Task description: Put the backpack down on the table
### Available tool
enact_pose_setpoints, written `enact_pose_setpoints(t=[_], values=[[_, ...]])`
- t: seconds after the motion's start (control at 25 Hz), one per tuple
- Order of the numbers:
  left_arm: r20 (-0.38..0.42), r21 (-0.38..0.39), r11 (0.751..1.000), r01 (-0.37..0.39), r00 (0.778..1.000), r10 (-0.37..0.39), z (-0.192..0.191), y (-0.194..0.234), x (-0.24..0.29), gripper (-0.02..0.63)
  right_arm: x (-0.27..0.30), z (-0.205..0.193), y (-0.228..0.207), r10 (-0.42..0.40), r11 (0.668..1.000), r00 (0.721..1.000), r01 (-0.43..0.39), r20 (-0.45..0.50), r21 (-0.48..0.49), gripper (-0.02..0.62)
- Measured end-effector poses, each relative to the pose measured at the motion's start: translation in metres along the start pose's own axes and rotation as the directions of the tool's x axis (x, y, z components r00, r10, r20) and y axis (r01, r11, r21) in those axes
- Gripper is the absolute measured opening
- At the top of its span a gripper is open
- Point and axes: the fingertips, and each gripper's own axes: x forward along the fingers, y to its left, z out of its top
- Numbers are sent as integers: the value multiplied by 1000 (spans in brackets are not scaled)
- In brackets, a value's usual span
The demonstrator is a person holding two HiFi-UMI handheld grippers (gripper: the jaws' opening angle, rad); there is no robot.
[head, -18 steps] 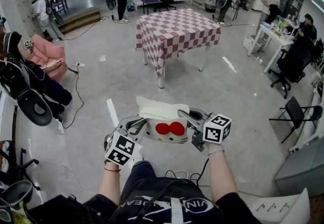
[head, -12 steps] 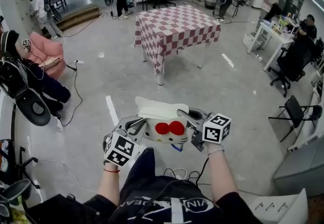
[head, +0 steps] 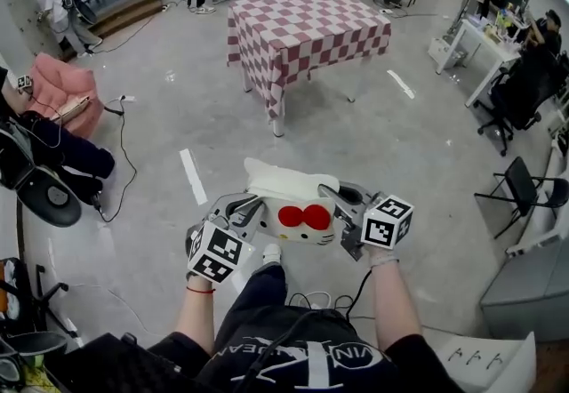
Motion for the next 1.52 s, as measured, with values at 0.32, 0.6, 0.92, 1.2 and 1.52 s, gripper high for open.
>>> enact_pose_setpoints(t=[0.32, 0.6, 0.92, 1.2, 1.52], values=[[-1, 12, 999, 48, 999, -48, 21, 78, 79, 49, 48, 48, -82, -39, 999, 999, 39, 12, -14, 11], [-21, 17, 999, 47, 999, -47, 20, 147, 125, 49, 105, 68, -138, -67, 997, 998, 67, 13, 33, 11], [-18, 11, 999, 42, 999, -42, 15, 209, 155, 49, 159, 87, -176, -73, 996, 997, 72, 22, 44, 11], [-9, 1, 999, 42, 999, -42, 19, 228, 169, 49, 175, 99, -195, -70, 996, 997, 69, 14, 57, 11], [-25, -5, 1000, 22, 999, -22, 23, 258, 200, 49, 203, 113, -233, -33, 998, 999, 33, 4, 53, 11]])
